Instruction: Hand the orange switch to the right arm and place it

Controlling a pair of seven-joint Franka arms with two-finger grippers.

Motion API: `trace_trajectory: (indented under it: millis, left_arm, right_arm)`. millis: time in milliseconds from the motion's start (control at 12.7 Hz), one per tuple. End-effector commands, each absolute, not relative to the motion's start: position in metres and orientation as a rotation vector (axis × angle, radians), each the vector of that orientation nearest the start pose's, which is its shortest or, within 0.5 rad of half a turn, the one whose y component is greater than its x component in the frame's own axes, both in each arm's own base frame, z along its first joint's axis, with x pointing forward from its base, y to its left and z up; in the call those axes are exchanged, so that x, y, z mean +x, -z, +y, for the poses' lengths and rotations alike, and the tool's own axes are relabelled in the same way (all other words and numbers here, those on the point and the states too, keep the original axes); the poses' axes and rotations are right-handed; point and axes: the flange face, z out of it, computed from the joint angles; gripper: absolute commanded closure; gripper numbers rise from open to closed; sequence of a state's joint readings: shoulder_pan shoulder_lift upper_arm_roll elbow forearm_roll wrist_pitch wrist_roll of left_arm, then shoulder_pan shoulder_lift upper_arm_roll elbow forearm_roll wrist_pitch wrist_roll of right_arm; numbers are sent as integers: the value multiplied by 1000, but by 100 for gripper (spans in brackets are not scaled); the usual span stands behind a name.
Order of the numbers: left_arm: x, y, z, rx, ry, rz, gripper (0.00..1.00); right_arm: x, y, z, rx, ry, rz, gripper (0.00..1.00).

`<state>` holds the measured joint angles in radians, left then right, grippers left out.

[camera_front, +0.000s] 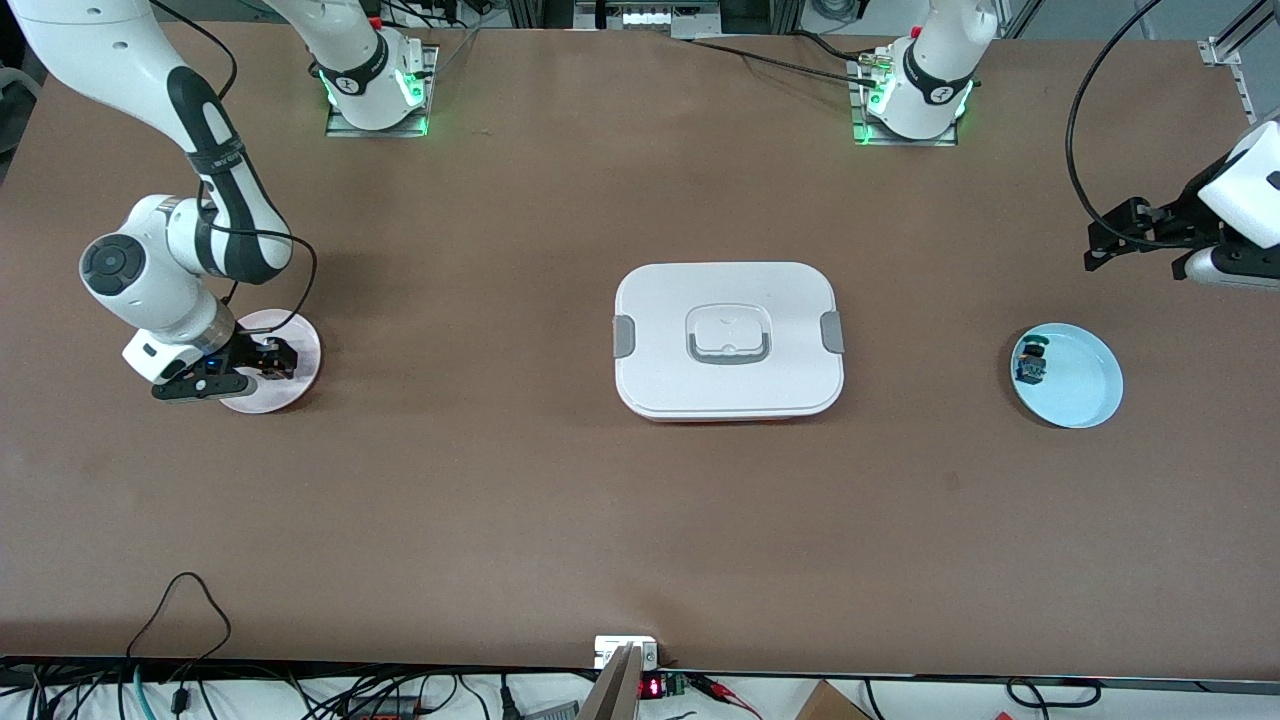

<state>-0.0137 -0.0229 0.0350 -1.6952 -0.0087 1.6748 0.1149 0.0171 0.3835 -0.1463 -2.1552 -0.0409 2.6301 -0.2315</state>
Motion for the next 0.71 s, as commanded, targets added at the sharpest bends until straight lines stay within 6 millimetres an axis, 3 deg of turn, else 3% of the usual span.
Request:
trace_trajectory:
  millis: [0, 314, 550, 628]
  left_arm:
    - [553, -593, 10, -3127, -11, 136, 0]
    - [552, -594, 9, -3129, -20, 93, 0]
    - [552, -593, 10, -3129, -22, 88, 0]
    - [552, -593, 10, -3131, -25, 88, 0]
  right_arm:
    - [596, -297, -60, -3199, 109, -210, 0]
    - [614, -421, -26, -3170, -8, -217, 0]
    - [598, -507, -9, -3157, -28, -252, 0]
    - [590, -526, -9, -3148, -17, -247, 0]
